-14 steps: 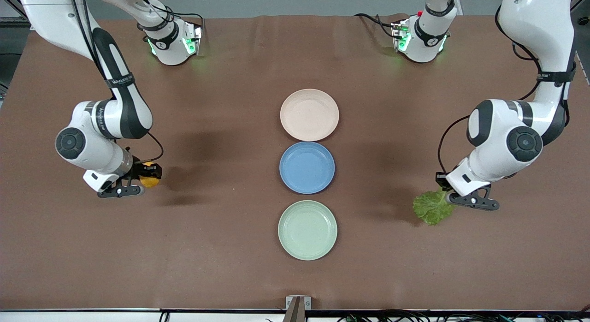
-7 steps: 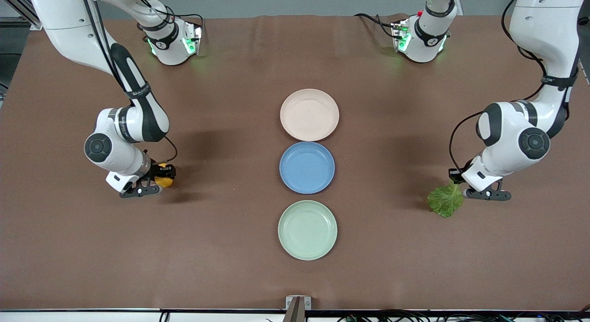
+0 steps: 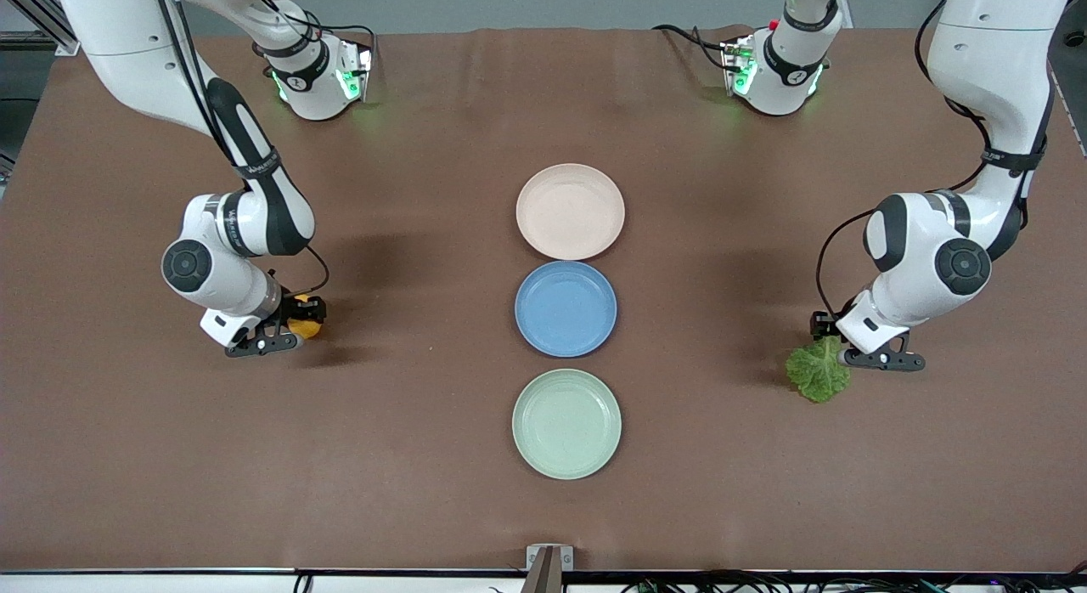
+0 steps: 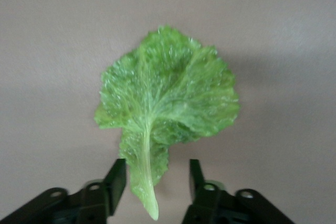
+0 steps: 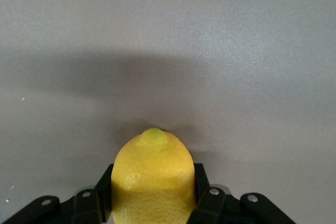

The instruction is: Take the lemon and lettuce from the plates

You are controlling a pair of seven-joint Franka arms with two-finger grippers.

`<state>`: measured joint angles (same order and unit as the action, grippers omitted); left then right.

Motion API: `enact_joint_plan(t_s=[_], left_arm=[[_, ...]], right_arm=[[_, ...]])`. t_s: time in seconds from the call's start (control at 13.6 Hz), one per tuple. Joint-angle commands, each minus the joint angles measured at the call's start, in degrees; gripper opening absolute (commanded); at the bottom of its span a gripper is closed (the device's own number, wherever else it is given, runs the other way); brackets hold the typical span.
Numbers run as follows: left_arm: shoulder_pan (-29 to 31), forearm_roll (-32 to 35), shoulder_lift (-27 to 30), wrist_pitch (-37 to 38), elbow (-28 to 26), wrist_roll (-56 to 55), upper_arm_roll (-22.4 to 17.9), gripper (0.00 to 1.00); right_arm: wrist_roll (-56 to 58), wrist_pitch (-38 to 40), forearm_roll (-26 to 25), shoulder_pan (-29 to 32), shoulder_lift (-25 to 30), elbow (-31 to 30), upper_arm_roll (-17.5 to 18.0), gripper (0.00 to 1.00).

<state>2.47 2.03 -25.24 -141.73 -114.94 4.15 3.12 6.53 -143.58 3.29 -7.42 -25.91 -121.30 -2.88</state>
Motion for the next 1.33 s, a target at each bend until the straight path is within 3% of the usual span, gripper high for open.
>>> enact_joint_plan(t_s=[0.0,0.07,0.37,0.52,0.59,0.74,0.81,1.1,1.25], left_arm=[[0.2,0.4,3.5,1.6,1.9,-0.5,0.1,1.00],[0.2,0.4,4.7,4.2,3.4,-0.5,0.1,1.00],[0.4,0.4,9.9,15.8,10.5,-0.8,0.0,1.00],[0.6,0.5,12.2,20.0,14.7,0.0,-0.3,1.00],[0.7,0.6,13.1,27.2,20.8,0.7,-0.4,1.00],[0.7,0.7,12.7,36.4,30.1,0.6,-0.4,1.00],[0.6,0.5,12.8,40.6,32.1,0.7,-0.4,1.00],[0.8,1.1,17.7,50.0,32.4,-0.3,-0.5,1.00],[1.0,0.5,20.9,54.4,32.3,-0.2,-0.4,1.00]], right_arm=[[0.9,-0.5,0.1,0.1,1.1,-2.1,0.1,0.64],[0.9,-0.5,0.1,0.5,1.2,-1.9,0.1,0.99],[0.3,4.4,0.1,0.6,2.2,2.5,0.1,1.00],[0.1,13.6,0.1,0.7,3.1,8.9,-0.1,1.00],[-0.1,23.2,0.1,1.2,3.1,15.3,-0.2,1.00],[-0.5,30.4,0.0,2.0,3.3,21.1,-0.3,1.00],[-0.4,33.5,0.0,2.5,3.4,23.6,-0.3,1.00],[0.2,47.7,-0.8,5.2,3.8,35.9,-0.3,1.00],[0.2,50.8,-0.9,6.6,3.8,39.7,-0.3,1.00]])
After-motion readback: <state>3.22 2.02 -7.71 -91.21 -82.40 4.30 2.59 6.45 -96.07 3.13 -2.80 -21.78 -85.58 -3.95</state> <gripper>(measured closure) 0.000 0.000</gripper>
